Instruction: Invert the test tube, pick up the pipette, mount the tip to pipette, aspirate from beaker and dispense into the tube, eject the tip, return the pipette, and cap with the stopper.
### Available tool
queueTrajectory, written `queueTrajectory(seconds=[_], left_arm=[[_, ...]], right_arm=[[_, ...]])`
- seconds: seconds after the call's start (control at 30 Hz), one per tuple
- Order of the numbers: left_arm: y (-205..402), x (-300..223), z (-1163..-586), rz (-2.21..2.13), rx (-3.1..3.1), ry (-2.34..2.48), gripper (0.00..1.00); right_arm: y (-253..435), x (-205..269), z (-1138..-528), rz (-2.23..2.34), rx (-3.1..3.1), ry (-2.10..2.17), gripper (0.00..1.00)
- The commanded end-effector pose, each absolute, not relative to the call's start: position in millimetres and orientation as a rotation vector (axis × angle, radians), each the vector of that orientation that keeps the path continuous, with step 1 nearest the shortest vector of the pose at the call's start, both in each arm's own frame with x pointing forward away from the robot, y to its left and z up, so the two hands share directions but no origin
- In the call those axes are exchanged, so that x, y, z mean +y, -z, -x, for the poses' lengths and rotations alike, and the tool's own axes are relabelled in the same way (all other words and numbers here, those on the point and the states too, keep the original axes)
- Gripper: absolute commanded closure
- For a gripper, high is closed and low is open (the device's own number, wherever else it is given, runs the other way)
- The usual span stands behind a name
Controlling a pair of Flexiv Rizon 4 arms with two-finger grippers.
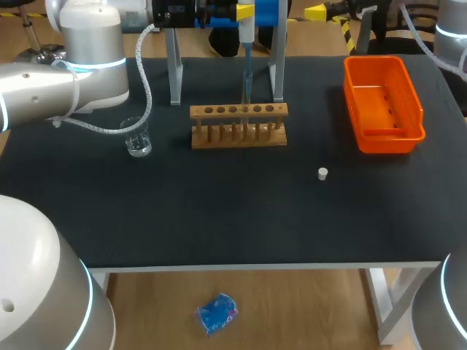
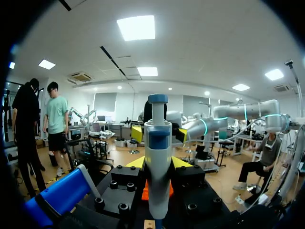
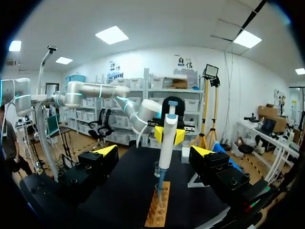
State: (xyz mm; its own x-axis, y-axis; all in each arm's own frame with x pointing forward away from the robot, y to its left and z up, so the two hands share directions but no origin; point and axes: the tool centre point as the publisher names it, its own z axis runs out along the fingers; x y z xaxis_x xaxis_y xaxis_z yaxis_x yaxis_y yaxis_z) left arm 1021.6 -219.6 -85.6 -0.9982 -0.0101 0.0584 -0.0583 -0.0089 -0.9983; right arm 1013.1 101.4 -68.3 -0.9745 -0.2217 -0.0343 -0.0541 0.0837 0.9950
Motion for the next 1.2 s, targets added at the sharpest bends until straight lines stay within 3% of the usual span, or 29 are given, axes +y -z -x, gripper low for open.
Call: queueTrajectory(seconds=[0.03, 0.07, 0.1, 0.13, 0.2, 1.2], left_arm=[[85.0, -220.2, -1020.5, -0.079, -2.191, -2.207, 1.0], [85.0, -220.2, -1020.5, -0.079, -2.191, -2.207, 1.0], [85.0, -220.2, -1020.5, -0.079, -2.191, -2.207, 1.0], [85.0, -220.2, -1020.5, -0.079, -2.191, -2.207, 1.0], [85.0, -220.2, -1020.5, -0.079, -2.191, -2.207, 1.0], [85.0, -220.2, -1020.5, -0.079, -2.191, -2.207, 1.0]], right_arm=[[53.1, 108.7, -1023.6, -0.337, -2.19, 2.04, 0.0], [48.1, 110.1, -1023.8, -0.342, -2.192, 2.04, 0.02], [40.9, 112.3, -1024.6, -0.361, -2.191, 2.046, 0.51], [36.9, 113.8, -1024.8, -0.372, -2.185, 2.052, 0.59], [26.7, 118.3, -1026.4, -0.378, -2.156, 2.071, 1.0], [-10.7, 211.4, -1036.6, -0.429, -2.011, 1.972, 1.0]])
